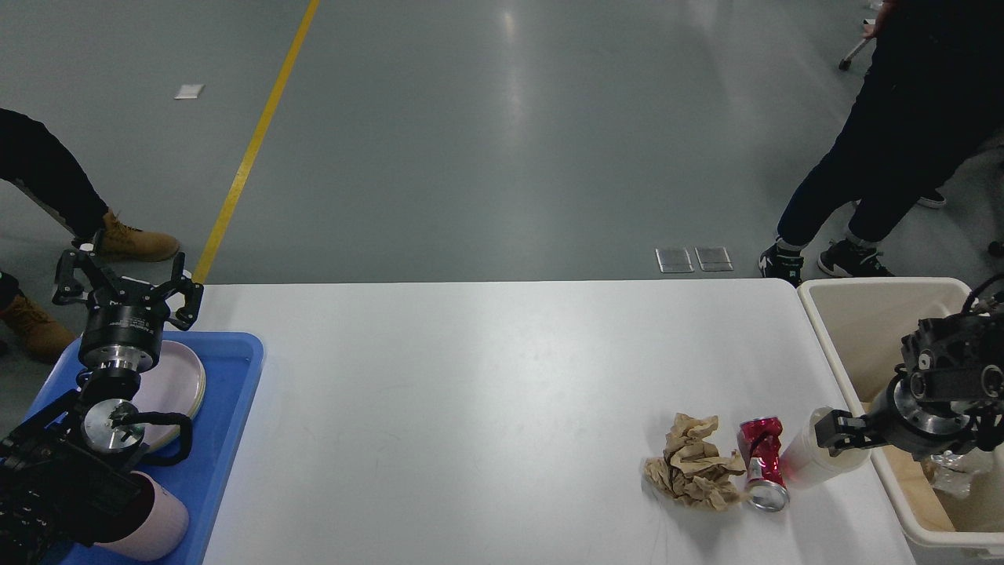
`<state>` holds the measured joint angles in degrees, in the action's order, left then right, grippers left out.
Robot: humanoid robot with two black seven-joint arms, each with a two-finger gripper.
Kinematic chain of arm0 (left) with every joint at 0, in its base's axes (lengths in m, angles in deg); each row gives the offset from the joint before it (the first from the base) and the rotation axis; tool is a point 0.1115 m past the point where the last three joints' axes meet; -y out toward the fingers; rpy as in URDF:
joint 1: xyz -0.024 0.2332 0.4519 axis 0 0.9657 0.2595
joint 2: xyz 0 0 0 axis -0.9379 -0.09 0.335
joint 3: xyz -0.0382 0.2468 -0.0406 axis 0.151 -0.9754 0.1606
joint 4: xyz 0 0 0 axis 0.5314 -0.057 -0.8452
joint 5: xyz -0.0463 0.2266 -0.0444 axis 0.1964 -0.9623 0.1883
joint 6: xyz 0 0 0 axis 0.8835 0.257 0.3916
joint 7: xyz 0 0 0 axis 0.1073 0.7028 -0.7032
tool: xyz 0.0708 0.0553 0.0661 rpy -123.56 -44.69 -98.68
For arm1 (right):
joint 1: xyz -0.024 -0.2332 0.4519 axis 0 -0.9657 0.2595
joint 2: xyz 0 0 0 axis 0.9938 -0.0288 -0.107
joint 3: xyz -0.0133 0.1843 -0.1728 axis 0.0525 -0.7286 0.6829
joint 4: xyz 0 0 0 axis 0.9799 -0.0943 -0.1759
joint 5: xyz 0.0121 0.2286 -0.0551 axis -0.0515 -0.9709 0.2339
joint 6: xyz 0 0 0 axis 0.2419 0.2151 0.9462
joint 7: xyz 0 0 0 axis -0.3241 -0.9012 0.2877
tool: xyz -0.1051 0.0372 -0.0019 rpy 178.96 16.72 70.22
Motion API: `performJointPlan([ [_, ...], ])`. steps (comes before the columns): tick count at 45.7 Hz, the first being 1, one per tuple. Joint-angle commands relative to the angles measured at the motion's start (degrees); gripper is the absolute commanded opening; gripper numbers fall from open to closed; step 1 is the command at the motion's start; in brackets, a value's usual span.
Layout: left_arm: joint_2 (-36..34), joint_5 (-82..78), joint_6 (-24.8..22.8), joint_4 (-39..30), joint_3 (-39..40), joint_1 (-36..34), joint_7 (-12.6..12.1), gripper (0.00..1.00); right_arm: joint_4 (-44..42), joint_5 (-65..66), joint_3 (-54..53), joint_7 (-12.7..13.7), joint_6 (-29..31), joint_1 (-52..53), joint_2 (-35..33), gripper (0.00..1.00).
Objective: Tidy desktop
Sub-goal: 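Lower the right gripper onto the paper cup beside the red can, then lift the paper cup with the right gripper over the bin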
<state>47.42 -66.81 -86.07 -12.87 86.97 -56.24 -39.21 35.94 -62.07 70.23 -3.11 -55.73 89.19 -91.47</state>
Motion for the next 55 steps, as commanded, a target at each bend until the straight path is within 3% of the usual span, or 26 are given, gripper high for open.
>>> performJointPlan([
  [1, 0.0, 0.0, 0.0, 0.0, 0.0, 0.0, 0.0, 0.96, -2.5, 0.0, -2.0, 0.0, 0.0, -2.8, 0.1, 0.85],
  [5, 0.0, 0.0, 0.0, 0.0, 0.0, 0.0, 0.0, 0.96, -3.3, 0.0, -2.3, 0.0, 0.0, -4.0, 0.1, 0.51],
  [9, 0.0, 0.0, 0.0, -0.1, 0.0, 0.0, 0.0, 0.96, -3.3, -0.2, -2.3, 0.1, 0.9, -4.3, 0.2, 0.04],
  [10, 0.0, 0.0, 0.0, 0.0, 0.0, 0.0, 0.0, 0.96, -3.3, -0.2, -2.3, 0.1, 1.0, -4.3, 0.2, 0.00],
  [42, 0.0, 0.0, 0.0, -0.1, 0.0, 0.0, 0.0, 0.96, -3.1, -2.2, -2.3, 0.0, 2.3, -2.6, -0.6, 0.00],
  [49, 0.0, 0.0, 0.0, -0.1, 0.0, 0.0, 0.0, 0.96, -2.1, -2.1, -2.3, 0.0, 7.7, 2.8, -4.1, 0.00],
  [55, 0.0, 0.0, 0.0, -0.1, 0.0, 0.0, 0.0, 0.96, -2.0, -1.8, -1.4, 0.0, 19.1, 12.4, -7.7, 0.00],
])
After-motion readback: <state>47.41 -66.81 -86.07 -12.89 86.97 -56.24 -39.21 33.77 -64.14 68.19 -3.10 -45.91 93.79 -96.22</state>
